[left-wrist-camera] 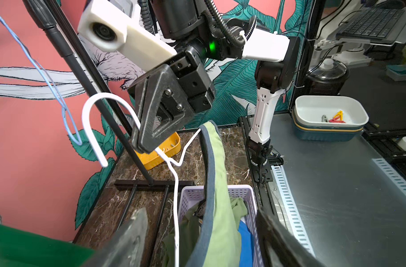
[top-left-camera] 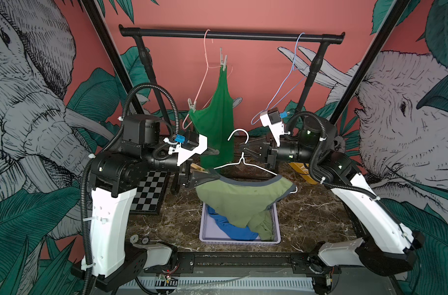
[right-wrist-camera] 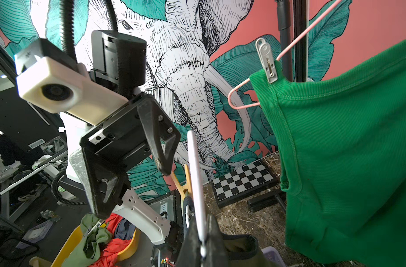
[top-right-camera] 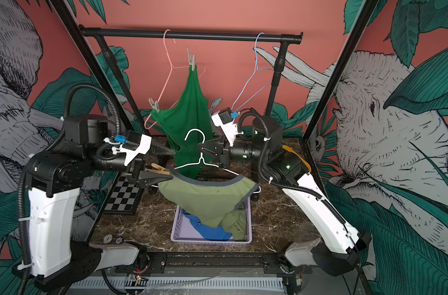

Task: Remove the clothespins securing tank tops to the hanger
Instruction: Adjust the hanger, then remove the clothespin from the hanger.

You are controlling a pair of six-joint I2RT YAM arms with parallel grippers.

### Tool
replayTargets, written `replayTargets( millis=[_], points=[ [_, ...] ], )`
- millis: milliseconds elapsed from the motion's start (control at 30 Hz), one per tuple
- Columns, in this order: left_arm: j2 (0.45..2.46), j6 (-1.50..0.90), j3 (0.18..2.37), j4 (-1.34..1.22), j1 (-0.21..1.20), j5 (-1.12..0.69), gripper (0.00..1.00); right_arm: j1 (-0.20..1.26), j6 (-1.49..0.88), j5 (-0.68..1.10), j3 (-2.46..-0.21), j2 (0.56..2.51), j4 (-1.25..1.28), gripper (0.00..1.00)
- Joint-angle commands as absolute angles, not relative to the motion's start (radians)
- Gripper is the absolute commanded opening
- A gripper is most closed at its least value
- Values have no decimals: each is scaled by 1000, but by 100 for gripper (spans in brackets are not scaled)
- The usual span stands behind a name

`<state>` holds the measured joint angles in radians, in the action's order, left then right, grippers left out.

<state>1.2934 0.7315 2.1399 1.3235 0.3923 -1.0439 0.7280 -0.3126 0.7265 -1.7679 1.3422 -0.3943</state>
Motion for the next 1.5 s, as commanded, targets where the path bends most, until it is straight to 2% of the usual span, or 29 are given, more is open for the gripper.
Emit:
replayTargets(
  millis=[0, 133, 233, 567, 900, 1267, 1467],
  points=[
    [1274, 881, 2161, 1473, 398, -963, 80, 710, -280, 758, -1760, 1314, -395, 0],
    [1244, 942, 2117, 1507, 394, -911, 85, 693, -228, 752, -1751, 1288, -452, 0],
    [1222, 928, 2074, 1486, 359, -952, 87, 678, -199, 734, -1720, 1249, -467, 0],
    [1191, 735, 1873, 1288, 253, -1125, 81, 639, -205, 721, -1650, 1173, -424, 0],
    [1185, 807, 1837, 1316, 251, -1152, 88, 620, -230, 755, -1644, 1171, -377, 0],
    [1200, 751, 1806, 1242, 252, -1152, 80, 617, -264, 801, -1672, 1192, -343, 0],
    [1202, 748, 1796, 1239, 251, -1162, 68, 617, -271, 808, -1669, 1191, -330, 0]
  ],
)
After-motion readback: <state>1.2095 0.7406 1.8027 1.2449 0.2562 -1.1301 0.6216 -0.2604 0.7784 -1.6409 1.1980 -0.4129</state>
